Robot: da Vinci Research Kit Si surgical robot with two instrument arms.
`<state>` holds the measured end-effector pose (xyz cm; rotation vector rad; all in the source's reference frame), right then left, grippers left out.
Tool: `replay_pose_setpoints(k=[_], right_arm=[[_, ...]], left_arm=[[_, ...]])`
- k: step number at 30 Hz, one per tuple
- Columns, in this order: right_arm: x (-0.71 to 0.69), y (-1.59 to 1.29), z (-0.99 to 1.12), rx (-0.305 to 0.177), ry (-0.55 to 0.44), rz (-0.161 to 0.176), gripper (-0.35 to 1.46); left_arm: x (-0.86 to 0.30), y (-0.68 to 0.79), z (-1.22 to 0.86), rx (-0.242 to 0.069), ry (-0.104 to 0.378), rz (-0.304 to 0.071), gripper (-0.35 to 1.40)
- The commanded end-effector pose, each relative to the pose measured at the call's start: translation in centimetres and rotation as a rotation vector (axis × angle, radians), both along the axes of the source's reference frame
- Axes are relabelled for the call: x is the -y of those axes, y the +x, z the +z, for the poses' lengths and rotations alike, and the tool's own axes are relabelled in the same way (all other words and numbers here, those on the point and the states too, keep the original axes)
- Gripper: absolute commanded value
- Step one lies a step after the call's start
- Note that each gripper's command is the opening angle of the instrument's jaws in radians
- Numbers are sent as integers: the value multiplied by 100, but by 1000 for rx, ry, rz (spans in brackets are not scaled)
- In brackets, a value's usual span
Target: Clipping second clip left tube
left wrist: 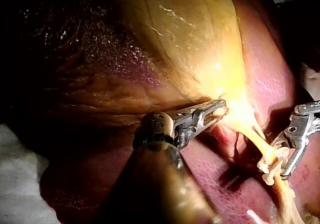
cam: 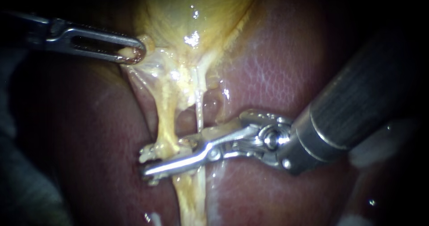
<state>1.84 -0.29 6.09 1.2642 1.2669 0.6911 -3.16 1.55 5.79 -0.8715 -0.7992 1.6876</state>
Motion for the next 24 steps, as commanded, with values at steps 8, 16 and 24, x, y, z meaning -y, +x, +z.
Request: replay_pose_setpoints(k=[8, 16, 24], right_arm=[[2, -6, 0, 19, 60, -12, -35], [5, -7, 2, 18, 64, -14, -35], [8, -6, 4, 19, 61, -14, -35]], left_arm=[[0, 0, 0, 0, 0, 0, -35], [0, 0, 0, 0, 0, 0, -35], [-1, 0, 1, 1, 0, 1, -35]])
